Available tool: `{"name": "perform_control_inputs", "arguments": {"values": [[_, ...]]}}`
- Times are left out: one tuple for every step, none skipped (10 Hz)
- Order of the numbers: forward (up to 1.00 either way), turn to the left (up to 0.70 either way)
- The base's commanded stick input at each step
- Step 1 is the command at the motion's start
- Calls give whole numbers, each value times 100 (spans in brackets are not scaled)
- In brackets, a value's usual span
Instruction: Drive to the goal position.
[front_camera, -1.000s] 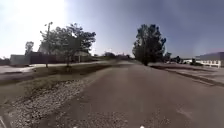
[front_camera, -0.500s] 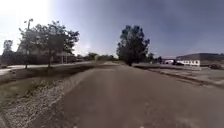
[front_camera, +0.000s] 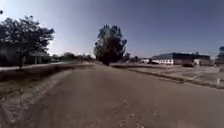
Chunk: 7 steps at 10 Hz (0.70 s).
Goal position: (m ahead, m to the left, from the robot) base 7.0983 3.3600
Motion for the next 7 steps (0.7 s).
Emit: {"name": "perform_control_inputs", "arguments": {"values": [[70, 0], [70, 21], [70, 35], [70, 35], [70, 35], [70, 35], [70, 35]]}}
